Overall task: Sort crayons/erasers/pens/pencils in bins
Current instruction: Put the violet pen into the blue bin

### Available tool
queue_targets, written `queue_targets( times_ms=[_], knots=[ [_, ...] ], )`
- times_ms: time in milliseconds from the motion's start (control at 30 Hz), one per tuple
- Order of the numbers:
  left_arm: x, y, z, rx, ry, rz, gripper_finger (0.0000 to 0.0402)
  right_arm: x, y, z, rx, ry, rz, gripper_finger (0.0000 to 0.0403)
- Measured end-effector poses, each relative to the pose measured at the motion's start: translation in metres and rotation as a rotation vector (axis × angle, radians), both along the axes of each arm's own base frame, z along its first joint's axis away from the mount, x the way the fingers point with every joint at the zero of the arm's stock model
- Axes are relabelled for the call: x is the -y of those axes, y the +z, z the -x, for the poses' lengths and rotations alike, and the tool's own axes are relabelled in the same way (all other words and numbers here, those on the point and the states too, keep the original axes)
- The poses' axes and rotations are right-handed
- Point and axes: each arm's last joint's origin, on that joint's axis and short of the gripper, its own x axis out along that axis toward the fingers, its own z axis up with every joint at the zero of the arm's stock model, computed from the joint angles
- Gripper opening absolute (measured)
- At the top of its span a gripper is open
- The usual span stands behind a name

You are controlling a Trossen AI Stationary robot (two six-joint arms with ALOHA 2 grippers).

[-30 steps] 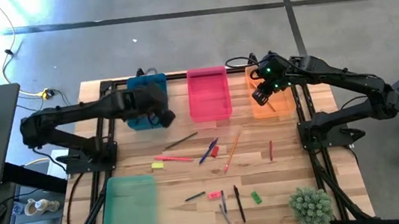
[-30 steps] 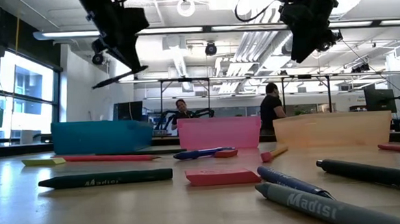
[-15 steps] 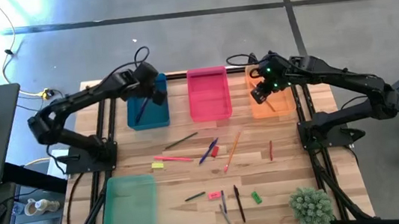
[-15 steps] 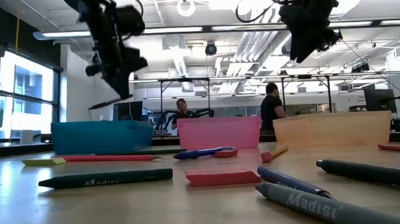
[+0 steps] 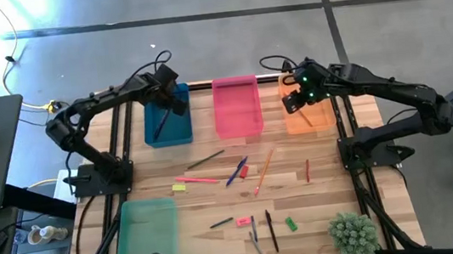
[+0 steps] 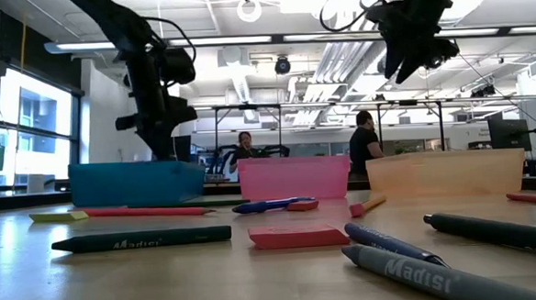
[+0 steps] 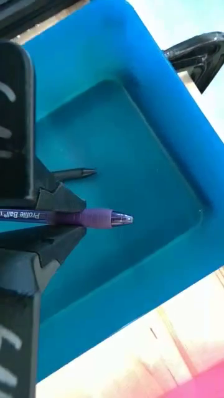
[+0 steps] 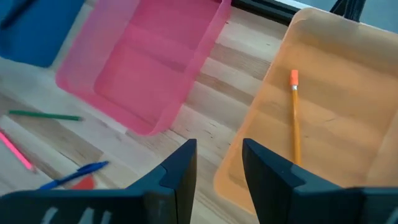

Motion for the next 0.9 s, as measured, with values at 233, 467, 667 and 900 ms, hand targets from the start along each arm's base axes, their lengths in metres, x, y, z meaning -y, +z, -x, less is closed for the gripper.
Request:
queue_targets(
  times_ms=[233,467,667,900],
  knots=[
    [-0.01,-0.01,0.008,0.004,-0.003,0.049,0.0008,-0.014,-0.004,-0.014,0.025,0.011,-0.043,0.0121],
    [-0.016,-0.021,0.011,-0.023,-0.033,0.086,0.0008,-0.039,-0.014,-0.034,-0.001,0.058,-0.103,0.0121],
    [-0.017,-0.025,0.01,-0.016,-0.053,0.108,0.0018,-0.062,-0.027,-0.051,-0.043,0.091,-0.152,0.0121],
    [-0.017,-0.025,0.01,-0.022,-0.07,0.107,0.0067,-0.089,-0.039,-0.063,-0.072,0.067,-0.196,0.0121]
  ],
)
